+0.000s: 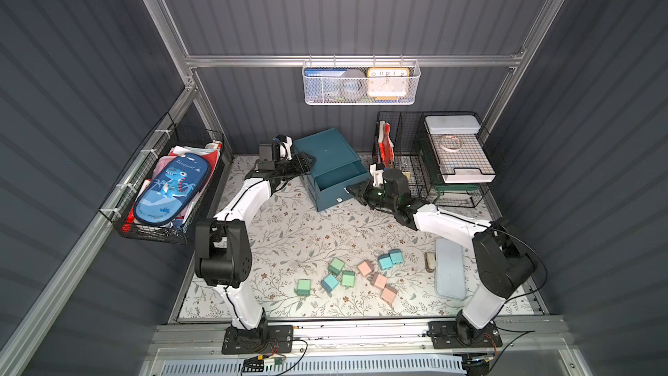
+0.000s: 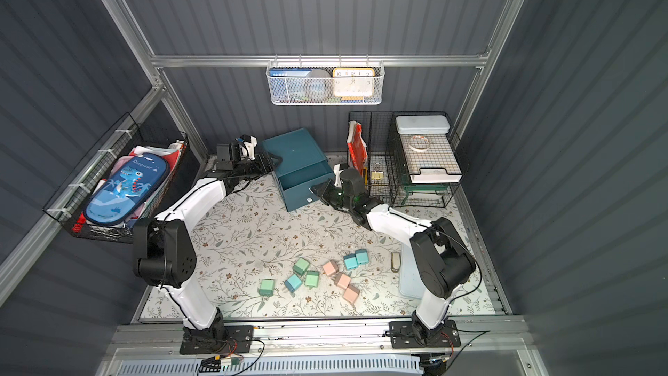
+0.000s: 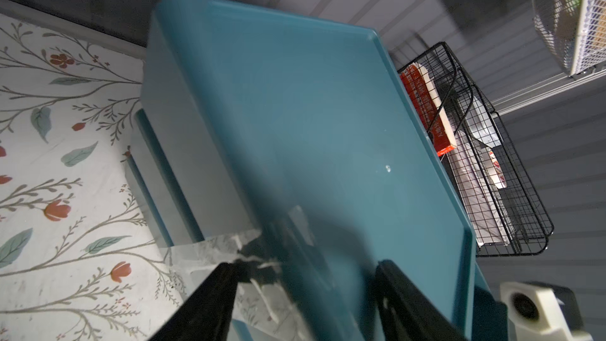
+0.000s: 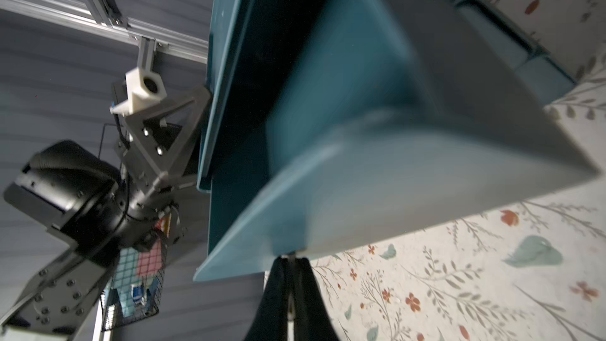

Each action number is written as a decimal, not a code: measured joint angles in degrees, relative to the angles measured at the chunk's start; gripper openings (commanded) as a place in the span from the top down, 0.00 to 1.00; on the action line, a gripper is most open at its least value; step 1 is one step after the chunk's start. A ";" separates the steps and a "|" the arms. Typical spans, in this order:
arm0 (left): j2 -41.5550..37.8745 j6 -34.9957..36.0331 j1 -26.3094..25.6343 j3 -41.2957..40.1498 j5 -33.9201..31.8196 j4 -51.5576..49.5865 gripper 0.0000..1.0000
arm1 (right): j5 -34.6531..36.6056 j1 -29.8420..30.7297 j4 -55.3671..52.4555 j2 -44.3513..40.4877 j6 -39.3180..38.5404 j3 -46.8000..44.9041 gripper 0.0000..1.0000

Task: Place the plugs into the drawer by color
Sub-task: Open the drawer in the storage box.

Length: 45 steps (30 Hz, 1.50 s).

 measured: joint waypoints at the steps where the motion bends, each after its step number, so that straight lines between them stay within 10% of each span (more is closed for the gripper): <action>1: 0.09 -0.13 0.00 0.15 -0.11 0.00 0.29 | 0.74 0.61 -1.03 -1.29 -1.09 -0.79 1.00; 18: 0.11 -0.63 -0.07 0.24 -0.76 0.02 0.28 | 8.96 5.88 -8.72 -8.96 -10.64 -5.90 1.00; 30: 0.11 -0.61 -0.07 0.24 -0.94 0.00 0.27 | 9.18 6.75 -21.53 -14.53 -19.32 -2.51 0.65; 45: -1.03 -1.38 -0.07 -1.70 -0.48 2.51 0.25 | 11.91 -2.21 -32.63 -8.44 -36.04 18.16 0.57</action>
